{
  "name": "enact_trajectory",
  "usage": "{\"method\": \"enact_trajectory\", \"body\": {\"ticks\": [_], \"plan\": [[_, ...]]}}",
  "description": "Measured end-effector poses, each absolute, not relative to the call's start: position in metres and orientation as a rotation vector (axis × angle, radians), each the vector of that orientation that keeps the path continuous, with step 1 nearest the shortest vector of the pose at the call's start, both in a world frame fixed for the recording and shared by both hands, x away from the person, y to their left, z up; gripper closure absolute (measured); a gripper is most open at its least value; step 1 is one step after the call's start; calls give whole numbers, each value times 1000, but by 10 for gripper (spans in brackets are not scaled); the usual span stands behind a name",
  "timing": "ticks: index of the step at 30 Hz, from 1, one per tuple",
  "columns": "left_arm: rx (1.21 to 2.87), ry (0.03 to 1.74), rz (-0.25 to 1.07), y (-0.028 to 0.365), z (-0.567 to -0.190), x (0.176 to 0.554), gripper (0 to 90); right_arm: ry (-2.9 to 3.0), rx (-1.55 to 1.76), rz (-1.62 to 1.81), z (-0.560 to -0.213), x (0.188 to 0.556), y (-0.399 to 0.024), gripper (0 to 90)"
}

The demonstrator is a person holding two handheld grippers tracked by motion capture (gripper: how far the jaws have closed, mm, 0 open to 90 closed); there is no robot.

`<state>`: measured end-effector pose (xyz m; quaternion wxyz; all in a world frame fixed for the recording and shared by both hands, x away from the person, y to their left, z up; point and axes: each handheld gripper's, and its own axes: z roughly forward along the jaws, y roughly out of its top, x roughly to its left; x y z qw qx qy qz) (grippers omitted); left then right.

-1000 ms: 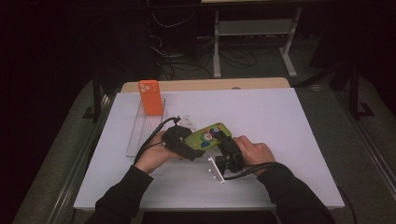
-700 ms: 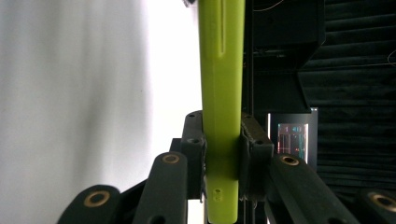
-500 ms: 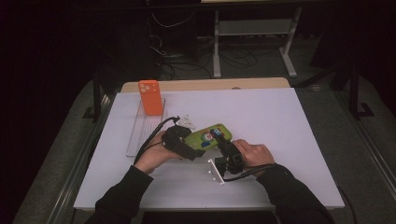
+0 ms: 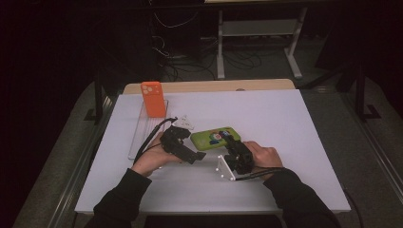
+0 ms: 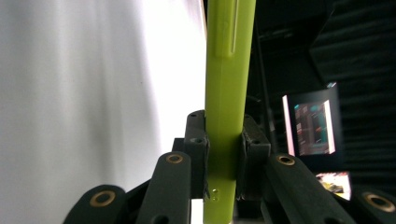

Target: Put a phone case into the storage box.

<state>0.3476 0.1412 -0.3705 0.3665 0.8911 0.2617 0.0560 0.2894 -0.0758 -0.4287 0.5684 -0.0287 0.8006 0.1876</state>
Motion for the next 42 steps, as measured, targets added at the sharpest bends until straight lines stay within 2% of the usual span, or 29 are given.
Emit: {"method": "enact_trajectory", "body": {"ticks": [19, 37, 42], "plan": [[2285, 679, 157, 147, -369, 352, 4, 2095, 422, 837, -406, 310, -104, 757], [2163, 762, 166, 148, -366, 355, 4, 2240, 995, 1322, -402, 330, -119, 758], [2087, 789, 153, 147, -362, 358, 4, 2242, 1044, 1390, -402, 329, -118, 758]]}}
